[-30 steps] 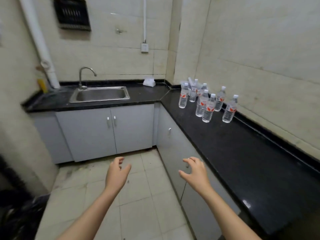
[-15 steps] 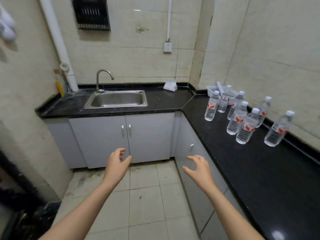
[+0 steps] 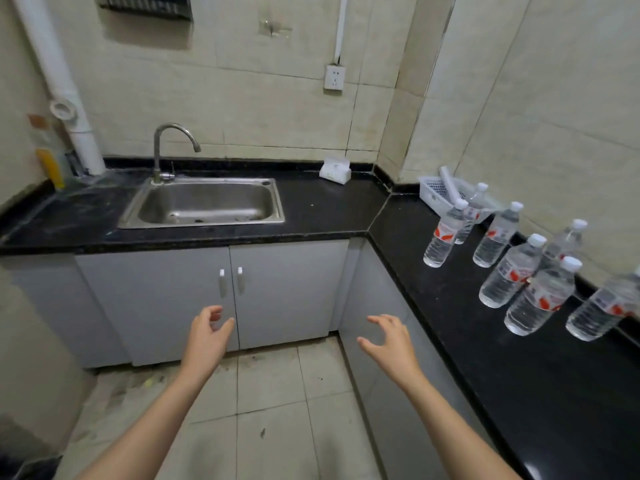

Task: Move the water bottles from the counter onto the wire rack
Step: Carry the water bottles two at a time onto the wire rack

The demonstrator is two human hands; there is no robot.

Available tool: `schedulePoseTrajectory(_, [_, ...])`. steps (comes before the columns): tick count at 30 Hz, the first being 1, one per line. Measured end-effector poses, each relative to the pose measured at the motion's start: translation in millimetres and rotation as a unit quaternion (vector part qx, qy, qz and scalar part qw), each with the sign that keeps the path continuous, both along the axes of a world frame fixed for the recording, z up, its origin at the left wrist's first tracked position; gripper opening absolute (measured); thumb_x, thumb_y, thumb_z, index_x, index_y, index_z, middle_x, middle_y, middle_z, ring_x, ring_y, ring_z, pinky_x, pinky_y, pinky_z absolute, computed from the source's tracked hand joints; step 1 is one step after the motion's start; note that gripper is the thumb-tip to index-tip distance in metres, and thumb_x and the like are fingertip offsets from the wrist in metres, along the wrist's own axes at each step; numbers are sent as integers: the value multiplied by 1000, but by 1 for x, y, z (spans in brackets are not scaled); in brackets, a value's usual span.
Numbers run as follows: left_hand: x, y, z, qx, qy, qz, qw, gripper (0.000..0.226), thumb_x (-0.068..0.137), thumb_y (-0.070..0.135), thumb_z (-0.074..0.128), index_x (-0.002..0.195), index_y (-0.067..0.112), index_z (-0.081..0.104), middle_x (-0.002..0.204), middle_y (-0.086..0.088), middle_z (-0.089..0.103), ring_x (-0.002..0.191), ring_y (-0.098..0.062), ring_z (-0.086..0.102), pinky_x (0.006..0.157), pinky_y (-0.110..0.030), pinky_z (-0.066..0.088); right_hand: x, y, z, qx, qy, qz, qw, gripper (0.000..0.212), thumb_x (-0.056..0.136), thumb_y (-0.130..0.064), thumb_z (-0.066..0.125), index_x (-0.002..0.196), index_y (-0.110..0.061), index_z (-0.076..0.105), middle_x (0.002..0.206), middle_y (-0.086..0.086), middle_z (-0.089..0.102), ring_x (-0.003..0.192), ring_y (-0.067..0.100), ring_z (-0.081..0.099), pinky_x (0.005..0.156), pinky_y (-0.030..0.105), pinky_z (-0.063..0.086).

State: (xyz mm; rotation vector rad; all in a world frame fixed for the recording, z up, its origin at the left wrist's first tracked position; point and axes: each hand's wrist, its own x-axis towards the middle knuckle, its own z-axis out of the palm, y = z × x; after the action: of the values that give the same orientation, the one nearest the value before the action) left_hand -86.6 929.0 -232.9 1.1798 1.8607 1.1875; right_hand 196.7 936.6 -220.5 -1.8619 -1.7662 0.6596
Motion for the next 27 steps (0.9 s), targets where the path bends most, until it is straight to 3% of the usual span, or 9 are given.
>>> schedulePoseTrajectory(4, [-8, 76, 4, -1, -10, -59, 998, 37, 88, 11, 55, 123, 0, 48, 130, -19, 50, 115, -31, 49, 92, -35, 38, -7, 48, 5, -9, 2, -61, 998, 49, 78, -32, 65, 122, -13, 54, 130, 10, 46, 121, 25, 41, 101, 27, 30])
schedulePoseTrajectory(10, [3, 168, -11, -10, -29, -123, 992, 34, 85, 5, 57, 118, -4, 51, 125, -24, 53, 106, -32, 52, 91, -37, 38, 3, 89, -1, -28, -10, -142, 989, 44, 79, -19, 68, 121, -12, 54, 129, 11, 46, 123, 23, 40, 101, 25, 28])
schedulePoseTrajectory(15, [58, 225, -28, -31, -42, -188, 981, 34, 85, 4, 58, 117, -6, 51, 124, -24, 54, 108, -34, 53, 88, -34, 37, 37, 116, -12, -49, -26, -199, 978, 47, 78, -22, 68, 122, -12, 53, 127, 10, 48, 121, 24, 42, 98, 25, 32])
schedulePoseTrajectory(19, [107, 281, -26, -21, -33, -224, 974, 33, 85, 7, 57, 116, -3, 52, 125, -20, 54, 101, -26, 52, 86, -28, 35, 78, 161, -15, -35, -27, -231, 972, 49, 79, -23, 68, 124, -13, 51, 129, 8, 46, 122, 23, 40, 97, 26, 32])
schedulePoseTrajectory(27, [211, 407, -5, 13, 14, -267, 963, 32, 85, 10, 59, 115, 2, 53, 115, -14, 56, 96, -20, 50, 84, -27, 36, 160, 275, -16, 48, 73, -309, 947, 64, 76, -17, 71, 132, -12, 41, 135, 12, 43, 128, 23, 37, 102, 27, 29])
